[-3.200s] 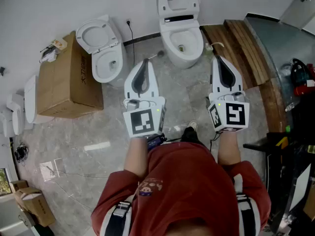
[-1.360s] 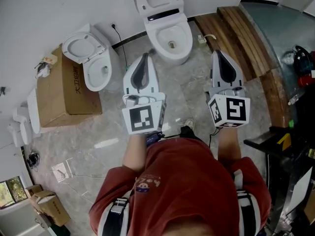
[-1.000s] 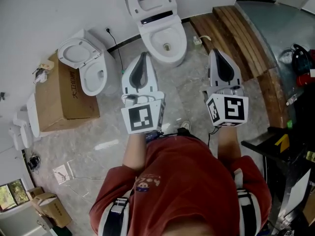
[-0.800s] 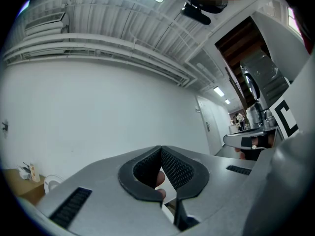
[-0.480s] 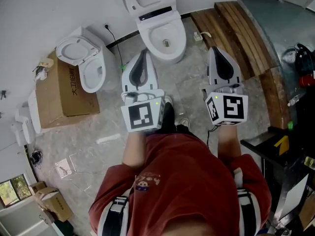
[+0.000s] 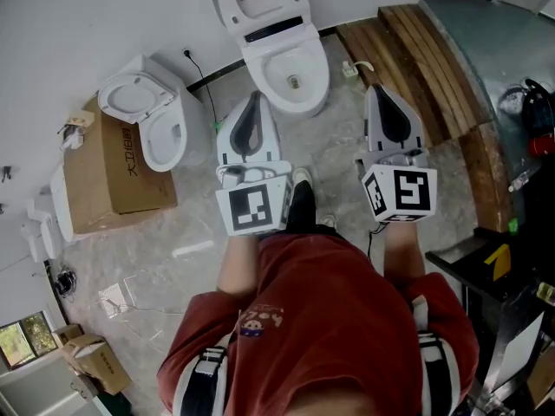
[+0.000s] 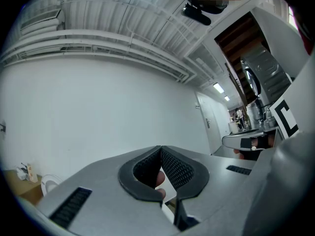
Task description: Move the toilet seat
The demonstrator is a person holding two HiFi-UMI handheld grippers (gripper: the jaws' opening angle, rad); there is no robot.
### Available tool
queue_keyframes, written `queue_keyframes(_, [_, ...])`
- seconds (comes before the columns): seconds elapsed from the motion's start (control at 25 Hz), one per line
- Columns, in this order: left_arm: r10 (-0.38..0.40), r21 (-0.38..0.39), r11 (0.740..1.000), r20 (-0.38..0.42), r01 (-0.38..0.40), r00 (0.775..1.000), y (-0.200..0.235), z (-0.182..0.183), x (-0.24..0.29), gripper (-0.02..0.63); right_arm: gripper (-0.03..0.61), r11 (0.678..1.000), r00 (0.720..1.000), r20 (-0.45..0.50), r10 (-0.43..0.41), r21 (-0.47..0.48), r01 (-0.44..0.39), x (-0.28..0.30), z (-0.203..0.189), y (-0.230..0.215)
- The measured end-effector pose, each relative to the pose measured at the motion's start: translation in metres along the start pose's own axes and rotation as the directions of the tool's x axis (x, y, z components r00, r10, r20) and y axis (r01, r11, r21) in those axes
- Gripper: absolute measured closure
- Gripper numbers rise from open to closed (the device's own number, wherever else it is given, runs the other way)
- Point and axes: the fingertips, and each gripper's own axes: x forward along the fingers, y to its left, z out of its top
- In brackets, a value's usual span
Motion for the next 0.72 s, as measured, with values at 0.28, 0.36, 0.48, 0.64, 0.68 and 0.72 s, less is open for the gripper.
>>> queue_keyframes(0.28, [0.020, -0.026, 0.999, 0.008, -0.020, 1.000, 0.029, -0.016, 0.034, 0.603, 0.566, 0.999, 0.999, -0.014, 0.029, -0.028, -0.029, 0.050, -0.010, 0.010])
queue_keyframes(0.36, [0.025, -0.031, 0.999, 0.004, -0.025, 1.000, 0.040, -0.020, 0.047, 0.603, 0.566, 0.999, 0.999, -0.019, 0.038, -0.035, -0.039, 0.069, -0.011, 0.014])
queue_keyframes(0.48, [0.031, -0.035, 0.999, -0.004, -0.031, 1.000, 0.059, -0.025, 0.068, 0.603, 0.566, 0.998, 0.999, -0.020, 0.047, -0.038, -0.048, 0.099, -0.010, 0.018])
queue_keyframes(0.64, [0.039, -0.042, 0.998, -0.006, -0.039, 0.999, 0.086, -0.029, 0.097, 0.603, 0.566, 0.998, 0.998, -0.027, 0.054, -0.043, -0.056, 0.139, -0.013, 0.025])
queue_keyframes(0.68, [0.042, -0.044, 0.998, -0.006, -0.042, 0.999, 0.093, -0.031, 0.104, 0.603, 0.565, 0.997, 0.998, -0.028, 0.058, -0.047, -0.059, 0.150, -0.013, 0.028])
queue_keyframes(0.72, [0.045, -0.047, 0.998, -0.006, -0.045, 0.999, 0.101, -0.032, 0.111, 0.603, 0.566, 0.997, 0.998, -0.030, 0.060, -0.050, -0.062, 0.160, -0.014, 0.030])
